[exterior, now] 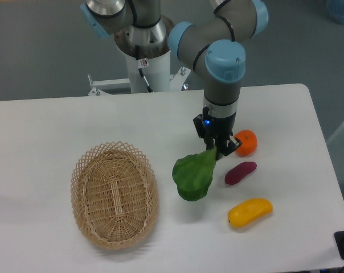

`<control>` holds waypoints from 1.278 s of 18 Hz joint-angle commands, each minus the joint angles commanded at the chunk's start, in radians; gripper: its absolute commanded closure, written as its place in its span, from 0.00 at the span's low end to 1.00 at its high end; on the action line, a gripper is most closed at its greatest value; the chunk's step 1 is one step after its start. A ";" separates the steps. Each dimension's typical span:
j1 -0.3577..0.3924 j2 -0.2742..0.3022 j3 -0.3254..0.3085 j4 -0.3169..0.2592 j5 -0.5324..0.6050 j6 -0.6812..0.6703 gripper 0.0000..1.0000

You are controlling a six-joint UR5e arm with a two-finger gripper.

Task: Place the green vegetable on the table
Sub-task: 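Lower the held green bok choy onto the table beside the purple vegetable, then open the gripper to release the bok choy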

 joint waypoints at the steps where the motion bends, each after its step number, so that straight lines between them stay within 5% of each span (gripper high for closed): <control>1: 0.003 -0.008 -0.005 0.009 0.005 0.028 0.61; 12: 0.005 -0.065 -0.025 0.017 0.023 0.052 0.60; 14: 0.005 -0.065 -0.025 0.016 0.023 0.049 0.49; 17: 0.003 -0.063 -0.023 0.019 0.022 0.043 0.00; 23: 0.005 -0.035 0.004 0.009 0.020 0.045 0.00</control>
